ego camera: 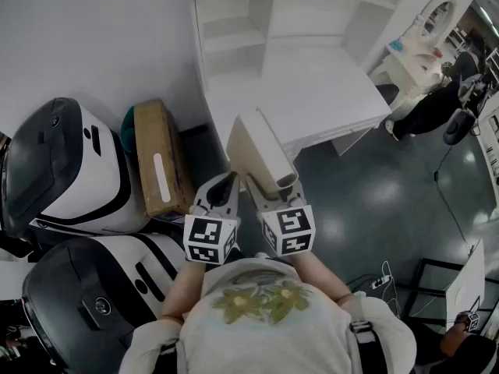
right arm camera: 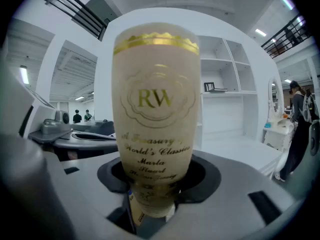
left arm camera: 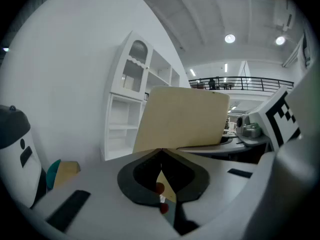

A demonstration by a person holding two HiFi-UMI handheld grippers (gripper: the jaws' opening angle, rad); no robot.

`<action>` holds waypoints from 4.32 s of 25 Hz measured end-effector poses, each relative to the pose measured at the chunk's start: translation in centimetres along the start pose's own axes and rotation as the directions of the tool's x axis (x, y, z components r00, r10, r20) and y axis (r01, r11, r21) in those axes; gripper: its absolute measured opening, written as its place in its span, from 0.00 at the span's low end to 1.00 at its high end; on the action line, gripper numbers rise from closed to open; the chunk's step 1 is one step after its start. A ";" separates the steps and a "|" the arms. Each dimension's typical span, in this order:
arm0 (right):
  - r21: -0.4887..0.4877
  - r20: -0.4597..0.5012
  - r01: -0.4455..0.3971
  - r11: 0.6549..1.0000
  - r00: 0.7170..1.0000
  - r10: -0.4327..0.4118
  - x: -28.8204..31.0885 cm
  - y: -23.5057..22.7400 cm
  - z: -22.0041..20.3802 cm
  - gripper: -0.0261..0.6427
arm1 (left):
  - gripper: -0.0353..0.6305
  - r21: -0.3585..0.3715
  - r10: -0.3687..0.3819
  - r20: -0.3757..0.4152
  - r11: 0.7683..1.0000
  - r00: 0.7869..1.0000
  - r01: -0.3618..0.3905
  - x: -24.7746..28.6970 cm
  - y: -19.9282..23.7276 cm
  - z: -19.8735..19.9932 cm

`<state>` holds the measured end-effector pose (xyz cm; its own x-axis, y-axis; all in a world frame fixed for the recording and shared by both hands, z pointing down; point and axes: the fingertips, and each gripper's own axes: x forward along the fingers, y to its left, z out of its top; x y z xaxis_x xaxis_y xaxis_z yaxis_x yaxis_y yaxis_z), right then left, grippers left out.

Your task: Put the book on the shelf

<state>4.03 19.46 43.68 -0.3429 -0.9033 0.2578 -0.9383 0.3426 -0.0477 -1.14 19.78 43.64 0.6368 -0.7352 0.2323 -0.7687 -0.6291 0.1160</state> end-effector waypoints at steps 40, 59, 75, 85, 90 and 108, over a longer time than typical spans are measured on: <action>0.012 0.148 0.002 1.000 0.989 -0.004 14.5 -7.6 5.4 0.39 | 0.09 0.018 -0.011 -0.021 1.000 1.000 0.011 12.6 10.3 3.0; -0.024 0.131 -0.130 0.991 0.982 0.132 25.7 -14.0 9.5 0.39 | 0.09 -0.006 0.124 0.002 0.992 0.992 -0.124 22.2 16.1 6.8; -0.050 0.129 -0.102 0.994 0.986 0.108 32.5 -14.7 12.8 0.39 | 0.09 -0.017 0.150 -0.042 0.988 0.988 -0.150 25.3 19.4 7.1; -0.054 0.102 -0.064 0.996 0.992 0.069 36.3 -14.4 13.6 0.40 | 0.09 -0.016 0.129 -0.057 0.991 0.990 -0.130 26.2 22.4 7.9; -0.053 0.082 -0.044 0.998 0.995 0.049 37.7 -14.3 13.4 0.40 | 0.09 -0.022 0.126 -0.063 0.992 0.990 -0.128 26.1 23.6 7.6; -0.081 0.129 -0.020 0.997 0.991 0.030 40.8 -12.8 15.2 0.39 | 0.09 -0.043 0.126 -0.074 0.991 0.989 -0.130 26.5 26.9 7.4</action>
<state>1.35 -25.76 40.12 -0.3741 -0.9182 0.1300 -0.9245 0.3803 0.0252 -4.51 -18.47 45.79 0.5284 -0.7882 0.3156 -0.8466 -0.5169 0.1264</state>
